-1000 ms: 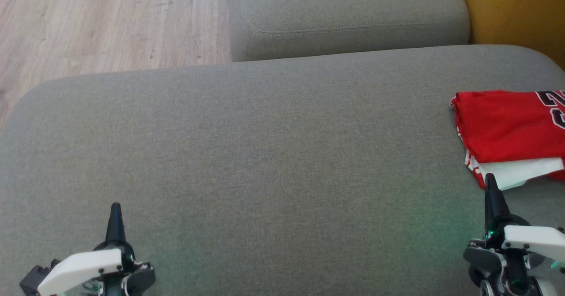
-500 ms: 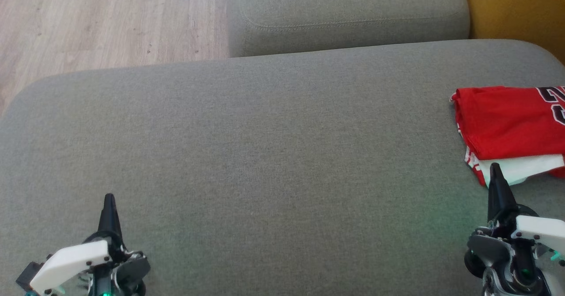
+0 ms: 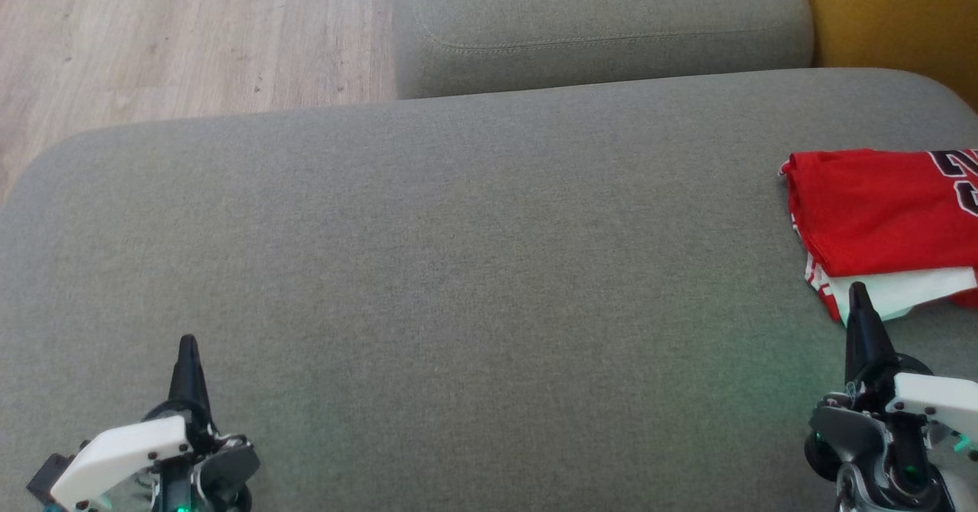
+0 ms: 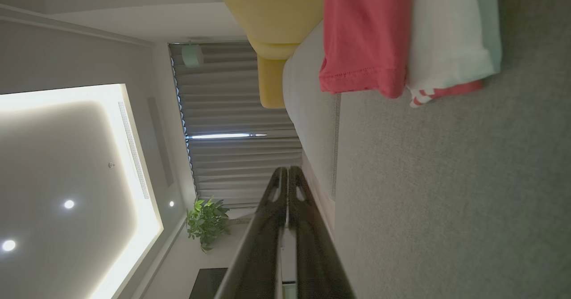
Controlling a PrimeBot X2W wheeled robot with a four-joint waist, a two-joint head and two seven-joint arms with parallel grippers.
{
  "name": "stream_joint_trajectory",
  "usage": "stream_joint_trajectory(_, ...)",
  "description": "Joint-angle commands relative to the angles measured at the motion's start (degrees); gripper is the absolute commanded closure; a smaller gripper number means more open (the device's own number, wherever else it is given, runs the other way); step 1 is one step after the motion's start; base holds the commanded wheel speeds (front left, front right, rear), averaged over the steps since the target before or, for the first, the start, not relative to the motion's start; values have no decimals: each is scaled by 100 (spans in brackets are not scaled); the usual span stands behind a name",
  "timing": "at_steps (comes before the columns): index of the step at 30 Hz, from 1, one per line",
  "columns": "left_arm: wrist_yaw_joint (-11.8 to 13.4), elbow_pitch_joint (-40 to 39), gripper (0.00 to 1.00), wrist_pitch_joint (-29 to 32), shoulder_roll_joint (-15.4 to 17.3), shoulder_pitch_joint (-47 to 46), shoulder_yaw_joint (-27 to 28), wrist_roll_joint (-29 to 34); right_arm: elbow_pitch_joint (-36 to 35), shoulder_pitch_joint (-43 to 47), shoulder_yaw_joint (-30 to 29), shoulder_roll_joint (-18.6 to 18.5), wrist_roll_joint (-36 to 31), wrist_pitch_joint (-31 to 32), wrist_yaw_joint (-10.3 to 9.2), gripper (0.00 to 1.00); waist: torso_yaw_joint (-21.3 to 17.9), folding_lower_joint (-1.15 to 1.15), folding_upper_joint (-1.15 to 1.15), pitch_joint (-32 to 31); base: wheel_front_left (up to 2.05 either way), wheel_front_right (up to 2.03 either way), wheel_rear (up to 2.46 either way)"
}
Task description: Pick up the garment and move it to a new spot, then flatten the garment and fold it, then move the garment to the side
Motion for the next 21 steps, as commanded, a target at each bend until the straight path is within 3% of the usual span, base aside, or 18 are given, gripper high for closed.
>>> stream_joint_trajectory(1, -38, -161, 100, 50, 47, -276, 228, 21, -182, -285, 98, -90, 9, 56, 39, 100, 0, 0, 0, 0, 0, 0, 0)
stream_joint_trajectory(21, -38, -159, 100, 84, 18, -279, 270, 56, -179, -288, 64, -66, -19, 83, 39, 100, 0, 0, 0, -1, 0, 0, 0)
